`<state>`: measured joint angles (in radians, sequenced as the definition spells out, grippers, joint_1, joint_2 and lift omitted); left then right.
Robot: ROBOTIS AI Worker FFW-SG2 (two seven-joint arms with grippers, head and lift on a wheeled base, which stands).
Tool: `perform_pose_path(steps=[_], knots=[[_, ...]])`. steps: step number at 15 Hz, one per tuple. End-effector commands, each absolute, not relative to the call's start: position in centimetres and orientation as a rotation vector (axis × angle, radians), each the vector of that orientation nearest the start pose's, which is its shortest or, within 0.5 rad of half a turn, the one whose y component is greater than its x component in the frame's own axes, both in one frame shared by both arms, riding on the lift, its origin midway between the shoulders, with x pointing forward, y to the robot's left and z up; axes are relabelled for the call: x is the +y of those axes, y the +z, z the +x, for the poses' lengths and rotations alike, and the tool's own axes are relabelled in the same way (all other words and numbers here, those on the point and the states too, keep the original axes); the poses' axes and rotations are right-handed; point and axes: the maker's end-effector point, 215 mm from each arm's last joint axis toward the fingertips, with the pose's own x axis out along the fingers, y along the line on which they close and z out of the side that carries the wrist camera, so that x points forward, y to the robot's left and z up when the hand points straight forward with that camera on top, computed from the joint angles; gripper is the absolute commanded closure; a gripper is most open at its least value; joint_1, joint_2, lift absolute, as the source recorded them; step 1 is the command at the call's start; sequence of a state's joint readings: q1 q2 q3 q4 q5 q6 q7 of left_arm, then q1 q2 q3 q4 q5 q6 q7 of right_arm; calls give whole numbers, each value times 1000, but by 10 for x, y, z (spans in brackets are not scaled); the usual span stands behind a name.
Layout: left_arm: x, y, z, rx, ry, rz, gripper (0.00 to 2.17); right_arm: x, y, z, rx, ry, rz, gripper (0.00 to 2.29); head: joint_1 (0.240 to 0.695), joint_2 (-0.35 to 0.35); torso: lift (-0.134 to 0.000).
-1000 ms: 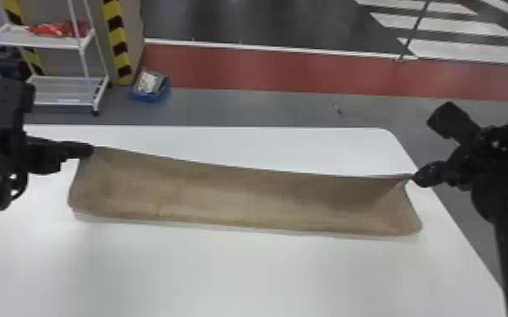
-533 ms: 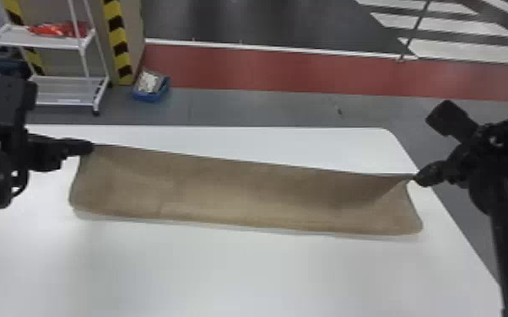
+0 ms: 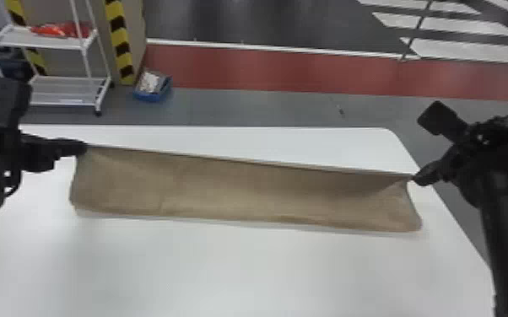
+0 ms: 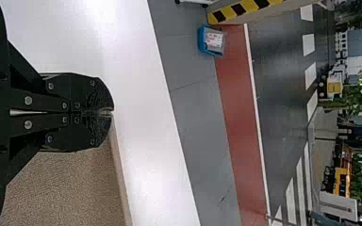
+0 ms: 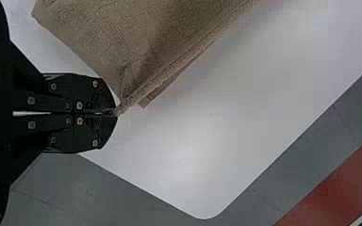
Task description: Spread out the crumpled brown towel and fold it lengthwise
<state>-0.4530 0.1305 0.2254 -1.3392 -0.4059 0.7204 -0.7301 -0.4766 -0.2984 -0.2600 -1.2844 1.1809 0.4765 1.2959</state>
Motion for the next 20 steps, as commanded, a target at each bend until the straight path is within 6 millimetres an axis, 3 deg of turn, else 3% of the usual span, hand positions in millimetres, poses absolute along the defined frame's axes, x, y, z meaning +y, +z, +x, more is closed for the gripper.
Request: perform_pose_path(steps=[1,3,5,7,13,14,15,16,20], knots=[[338,-388,652,592,-266,117,1652,-482,-389,573,1028,363,-721,1416,695,-134,-124],[337,-390,652,594,-269,118,1652,-477,-393,576,1035,357,-744,1325,695,-130,-124],[335,-391,651,597,-274,119,1652,-481,-400,575,1038,298,-728,134,695,-126,-124],[334,-392,650,599,-278,119,1652,-478,-404,574,1037,290,-724,19,695,-128,-124],[332,-400,644,609,-285,118,1642,-482,-401,556,998,258,-723,36,695,-135,-124],[330,-402,643,606,-293,120,1271,-479,-396,551,974,265,-711,36,695,-135,-124],[331,-407,638,611,-293,118,542,-478,-393,547,964,270,-711,36,695,-134,-124],[331,-410,636,617,-292,125,36,-479,-384,544,945,270,-711,39,695,-134,-124],[335,-409,637,618,-277,141,16,-488,-373,533,918,262,-684,39,695,-137,-124]])
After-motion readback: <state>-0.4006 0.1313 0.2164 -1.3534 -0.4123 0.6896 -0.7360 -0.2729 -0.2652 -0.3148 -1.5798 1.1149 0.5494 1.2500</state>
